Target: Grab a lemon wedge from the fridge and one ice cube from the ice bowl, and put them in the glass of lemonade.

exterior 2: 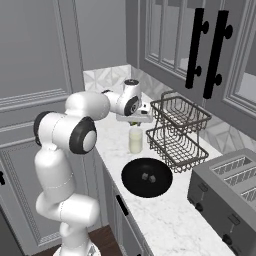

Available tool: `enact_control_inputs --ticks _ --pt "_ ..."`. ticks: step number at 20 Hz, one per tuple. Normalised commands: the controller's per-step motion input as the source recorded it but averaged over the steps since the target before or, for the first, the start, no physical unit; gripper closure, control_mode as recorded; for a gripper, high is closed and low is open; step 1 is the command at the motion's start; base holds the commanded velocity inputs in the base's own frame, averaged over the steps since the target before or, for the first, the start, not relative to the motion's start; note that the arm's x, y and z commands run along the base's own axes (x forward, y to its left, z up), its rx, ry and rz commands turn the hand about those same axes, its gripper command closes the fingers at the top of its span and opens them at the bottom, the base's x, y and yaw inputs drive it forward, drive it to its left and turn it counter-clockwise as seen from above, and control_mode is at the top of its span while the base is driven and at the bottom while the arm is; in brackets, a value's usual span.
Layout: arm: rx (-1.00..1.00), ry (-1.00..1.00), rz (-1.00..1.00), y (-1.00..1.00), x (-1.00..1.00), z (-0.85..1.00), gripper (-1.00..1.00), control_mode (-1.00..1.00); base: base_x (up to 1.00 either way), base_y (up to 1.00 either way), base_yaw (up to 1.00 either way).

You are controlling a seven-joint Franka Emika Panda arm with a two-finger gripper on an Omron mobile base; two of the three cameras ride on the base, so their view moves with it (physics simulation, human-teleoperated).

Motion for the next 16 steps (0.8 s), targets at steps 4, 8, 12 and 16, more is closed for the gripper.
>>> enact_control_inputs --ticks 4,8,12,16 --pt "0.00 0.00 0.00 0.00 0.00 -0.09 1.00 -1.00 0.00 0.00 0.00" --pt "0.00 0.00 0.00 0.00 0.00 -0.04 1.00 -1.00 0.00 0.00 0.00" --pt "0.00 0.00 0.00 0.00 0.00 -0.02 1.00 -1.00 0.00 0.00 0.00" --pt "0.00 -0.01 0.00 -0.01 -0.39 0.00 1.00 -1.00 0.00 0.00 0.00"
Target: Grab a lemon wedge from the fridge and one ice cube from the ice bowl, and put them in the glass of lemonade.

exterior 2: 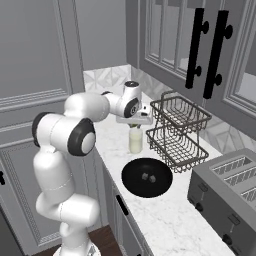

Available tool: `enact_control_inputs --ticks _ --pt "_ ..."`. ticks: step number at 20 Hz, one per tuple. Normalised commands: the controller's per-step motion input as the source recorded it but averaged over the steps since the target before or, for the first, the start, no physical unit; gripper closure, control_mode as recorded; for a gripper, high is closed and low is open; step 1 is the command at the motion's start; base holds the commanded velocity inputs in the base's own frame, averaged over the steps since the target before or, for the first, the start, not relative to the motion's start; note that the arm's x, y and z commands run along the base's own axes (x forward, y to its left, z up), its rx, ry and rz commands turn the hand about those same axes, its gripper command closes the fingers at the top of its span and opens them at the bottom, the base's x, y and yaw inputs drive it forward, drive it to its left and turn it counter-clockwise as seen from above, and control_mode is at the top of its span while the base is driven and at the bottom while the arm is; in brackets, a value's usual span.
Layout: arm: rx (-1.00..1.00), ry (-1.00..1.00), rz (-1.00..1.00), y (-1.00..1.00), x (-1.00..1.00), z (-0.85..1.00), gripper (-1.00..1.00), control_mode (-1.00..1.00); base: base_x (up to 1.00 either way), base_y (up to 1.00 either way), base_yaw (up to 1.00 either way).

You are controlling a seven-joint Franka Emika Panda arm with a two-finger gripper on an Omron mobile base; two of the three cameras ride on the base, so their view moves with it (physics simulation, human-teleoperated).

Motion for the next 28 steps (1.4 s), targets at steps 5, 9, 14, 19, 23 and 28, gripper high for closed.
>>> enact_control_inputs --ticks 5,9,14,19,23,28 --pt "0.00 -0.01 0.00 -0.04 -0.16 0.00 1.00 -1.00 0.00 0.00 0.00" --pt "0.00 0.00 0.00 -0.15 0.00 -0.02 1.00 -1.00 0.00 0.00 0.00" --pt "0.00 0.03 0.00 -0.04 0.00 -0.15 1.00 -1.00 0.00 0.00 0.00" --pt "0.00 0.00 0.00 0.00 0.00 -0.07 1.00 -1.00 0.00 0.00 0.00" --pt "0.00 0.00 0.00 0.00 0.00 0.00 1.00 -1.00 0.00 0.00 0.00" --pt "0.00 0.00 0.01 0.00 -0.24 0.00 1.00 -1.00 0.00 0.00 0.00"
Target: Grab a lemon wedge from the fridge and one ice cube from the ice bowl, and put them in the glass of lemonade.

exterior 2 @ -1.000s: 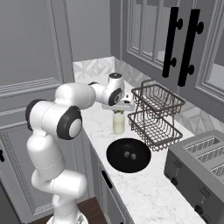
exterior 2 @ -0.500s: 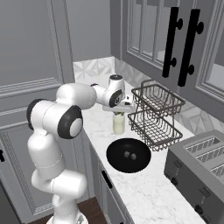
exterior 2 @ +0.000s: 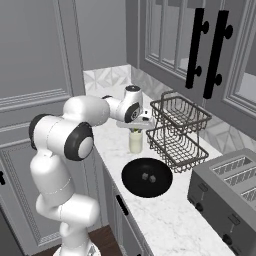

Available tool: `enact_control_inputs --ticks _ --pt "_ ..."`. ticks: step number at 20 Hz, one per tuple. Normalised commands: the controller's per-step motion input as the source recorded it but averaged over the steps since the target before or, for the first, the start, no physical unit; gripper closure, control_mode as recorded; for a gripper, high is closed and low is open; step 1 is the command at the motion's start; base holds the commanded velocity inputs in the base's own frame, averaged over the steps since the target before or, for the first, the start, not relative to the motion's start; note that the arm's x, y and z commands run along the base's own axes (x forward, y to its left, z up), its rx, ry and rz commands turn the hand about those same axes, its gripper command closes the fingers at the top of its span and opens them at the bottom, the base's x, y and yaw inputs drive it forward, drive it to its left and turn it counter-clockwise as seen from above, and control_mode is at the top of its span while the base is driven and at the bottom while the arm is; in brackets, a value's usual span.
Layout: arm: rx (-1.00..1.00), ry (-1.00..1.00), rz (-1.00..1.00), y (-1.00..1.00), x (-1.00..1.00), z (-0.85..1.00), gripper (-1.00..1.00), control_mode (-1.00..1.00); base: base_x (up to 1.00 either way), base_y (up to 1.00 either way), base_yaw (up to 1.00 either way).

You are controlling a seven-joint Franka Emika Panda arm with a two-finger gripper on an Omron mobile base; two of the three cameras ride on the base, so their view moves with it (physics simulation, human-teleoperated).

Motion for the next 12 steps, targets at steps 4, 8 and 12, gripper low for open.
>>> enact_control_inputs --ticks 4,8,12 --pt "0.00 0.00 0.00 0.00 -0.07 0.00 1.00 -1.00 0.00 0.00 0.00" --pt "0.00 0.06 0.00 0.00 0.16 0.00 1.00 -1.00 0.00 0.00 0.00" --pt "0.00 0.01 0.00 0.00 0.13 -0.11 1.00 -1.00 0.00 0.00 0.00"
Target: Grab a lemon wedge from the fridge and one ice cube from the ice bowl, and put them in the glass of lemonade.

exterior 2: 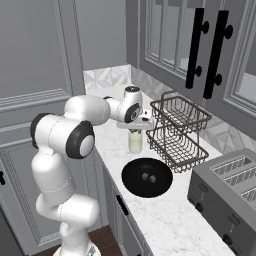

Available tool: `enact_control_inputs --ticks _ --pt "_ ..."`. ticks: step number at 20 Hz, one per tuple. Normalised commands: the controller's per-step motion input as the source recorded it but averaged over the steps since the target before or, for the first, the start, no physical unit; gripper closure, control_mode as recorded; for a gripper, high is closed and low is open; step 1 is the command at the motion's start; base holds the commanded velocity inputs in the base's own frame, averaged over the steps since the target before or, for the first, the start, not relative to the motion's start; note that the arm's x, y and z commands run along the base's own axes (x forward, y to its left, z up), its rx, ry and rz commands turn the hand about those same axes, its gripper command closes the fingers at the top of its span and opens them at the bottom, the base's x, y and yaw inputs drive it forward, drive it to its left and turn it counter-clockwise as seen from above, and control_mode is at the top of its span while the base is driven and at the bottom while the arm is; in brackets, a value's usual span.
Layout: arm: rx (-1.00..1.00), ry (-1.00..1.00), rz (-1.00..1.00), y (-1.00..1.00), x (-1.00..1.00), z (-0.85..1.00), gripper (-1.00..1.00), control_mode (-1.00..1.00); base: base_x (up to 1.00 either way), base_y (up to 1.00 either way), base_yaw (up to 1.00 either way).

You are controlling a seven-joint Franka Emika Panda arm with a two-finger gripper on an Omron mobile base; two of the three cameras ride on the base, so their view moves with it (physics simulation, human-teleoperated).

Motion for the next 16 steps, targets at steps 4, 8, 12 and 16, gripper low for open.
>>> enact_control_inputs --ticks 4,8,12,16 --pt "0.00 0.00 0.00 0.00 -0.08 -0.15 1.00 -1.00 0.00 0.00 0.00" --pt "0.00 -0.03 0.00 0.00 -0.14 0.00 1.00 -1.00 0.00 0.00 0.00" --pt "0.00 0.00 0.00 0.00 -0.01 0.00 1.00 -1.00 0.00 0.00 0.00" --pt "0.00 0.00 0.00 0.00 0.00 0.00 1.00 -1.00 0.00 0.00 0.00"
